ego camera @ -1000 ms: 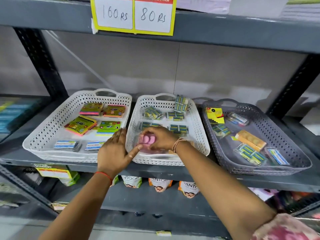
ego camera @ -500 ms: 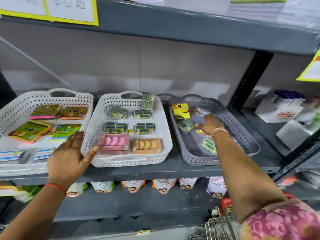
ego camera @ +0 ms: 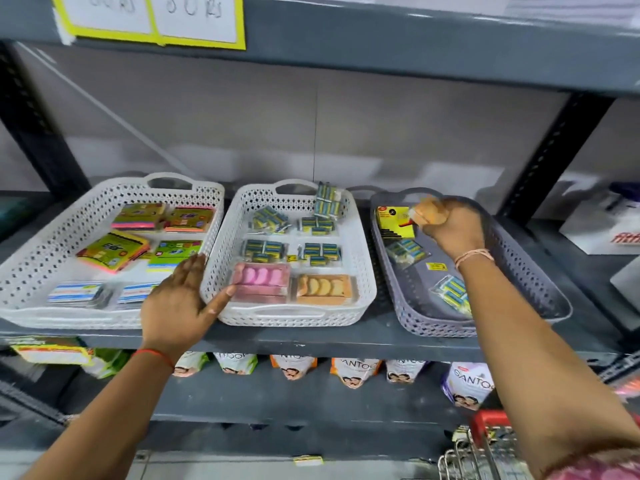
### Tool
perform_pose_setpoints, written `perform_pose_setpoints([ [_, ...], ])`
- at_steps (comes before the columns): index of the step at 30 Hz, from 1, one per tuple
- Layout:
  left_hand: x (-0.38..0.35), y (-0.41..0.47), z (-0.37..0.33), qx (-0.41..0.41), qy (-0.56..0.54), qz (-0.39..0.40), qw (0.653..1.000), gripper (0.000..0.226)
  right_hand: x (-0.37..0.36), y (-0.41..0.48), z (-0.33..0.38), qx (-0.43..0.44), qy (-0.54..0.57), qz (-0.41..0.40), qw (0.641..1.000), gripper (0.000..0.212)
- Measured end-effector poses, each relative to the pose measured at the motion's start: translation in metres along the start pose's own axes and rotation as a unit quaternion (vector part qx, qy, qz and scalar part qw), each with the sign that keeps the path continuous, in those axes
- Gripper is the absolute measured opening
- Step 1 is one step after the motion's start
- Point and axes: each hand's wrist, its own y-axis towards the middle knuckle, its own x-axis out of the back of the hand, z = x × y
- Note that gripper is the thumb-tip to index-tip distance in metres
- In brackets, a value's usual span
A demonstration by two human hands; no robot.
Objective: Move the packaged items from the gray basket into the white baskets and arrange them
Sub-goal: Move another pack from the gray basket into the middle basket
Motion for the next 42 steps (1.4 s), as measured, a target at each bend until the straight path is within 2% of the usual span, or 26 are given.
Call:
perform_pose_setpoints([
  [2,-0.001,0.000,0.001,-0.003,-0.002,0.005,1.000,0.113,0.001,-0.012,0.035,0.057,0.145,0.083,0.984,0.051],
  [4,-0.001,0.000,0.001,-0.003,-0.001,0.013,1.000,0.114,-0.004,-0.032,0.068,0.112,0.192,0.205,0.953,0.065],
  [6,0.000,0.001,0.002,-0.003,0.001,0.019,1.000,0.115,-0.019,-0.048,0.089,0.156,0.138,0.285,0.935,0.069],
  [10,0.000,0.000,0.003,-0.002,0.002,0.022,1.000,0.116,-0.051,-0.069,0.104,0.203,0.003,0.360,0.911,0.072],
  [13,0.002,0.000,0.002,-0.002,0.000,0.026,1.000,0.117,-0.066,-0.077,0.105,0.231,-0.088,0.361,0.899,0.072],
  [16,0.002,-0.001,0.001,-0.003,0.004,0.022,1.000,0.117,-0.071,-0.078,0.103,0.248,-0.117,0.350,0.896,0.076],
  [18,0.002,-0.001,0.001,-0.004,0.004,0.021,1.000,0.117,-0.067,-0.075,0.099,0.243,-0.081,0.352,0.900,0.083],
  [19,0.001,-0.001,0.002,-0.004,0.004,0.019,1.000,0.117,-0.063,-0.073,0.096,0.231,-0.031,0.333,0.914,0.084],
  [21,0.000,0.000,0.002,-0.006,0.001,0.017,1.000,0.117,-0.051,-0.058,0.083,0.190,0.082,0.217,0.954,0.070],
  [22,0.000,0.000,0.002,-0.008,0.001,0.017,1.000,0.117,-0.045,-0.048,0.073,0.163,0.102,0.145,0.971,0.059],
  [23,0.000,0.000,0.001,-0.009,-0.001,0.017,1.000,0.117,-0.040,-0.035,0.061,0.128,0.085,0.092,0.984,0.052],
  [24,0.000,0.000,0.001,-0.010,-0.003,0.014,1.000,0.116,-0.035,-0.023,0.048,0.094,0.037,0.072,0.992,0.054],
  [25,-0.001,0.001,0.001,-0.010,-0.005,0.012,1.000,0.115,-0.034,-0.012,0.034,0.067,-0.028,0.099,0.992,0.060],
  [27,-0.001,0.001,0.002,-0.006,-0.008,0.015,1.000,0.113,-0.039,-0.003,0.010,0.052,-0.151,0.215,0.964,0.066],
  [29,-0.002,0.001,0.001,-0.002,-0.007,0.022,1.000,0.110,-0.047,-0.001,-0.009,0.066,-0.197,0.292,0.934,0.067],
  [30,-0.003,0.002,0.001,-0.001,-0.006,0.024,1.000,0.109,-0.050,0.000,-0.015,0.062,-0.189,0.306,0.931,0.066],
  [32,-0.003,0.002,0.001,-0.002,-0.008,0.019,1.000,0.107,-0.051,0.004,-0.020,0.076,-0.203,0.301,0.929,0.067],
  [35,-0.001,0.001,-0.002,0.000,-0.012,0.030,0.999,0.108,-0.048,0.011,-0.019,0.083,-0.267,0.304,0.911,0.083],
  [38,-0.002,0.001,0.000,-0.003,-0.009,0.030,1.000,0.110,-0.048,0.010,-0.019,0.070,-0.291,0.320,0.899,0.079],
  [42,0.000,0.002,0.004,-0.006,0.000,0.021,1.000,0.119,-0.037,0.010,-0.026,0.006,-0.225,0.301,0.927,0.071],
])
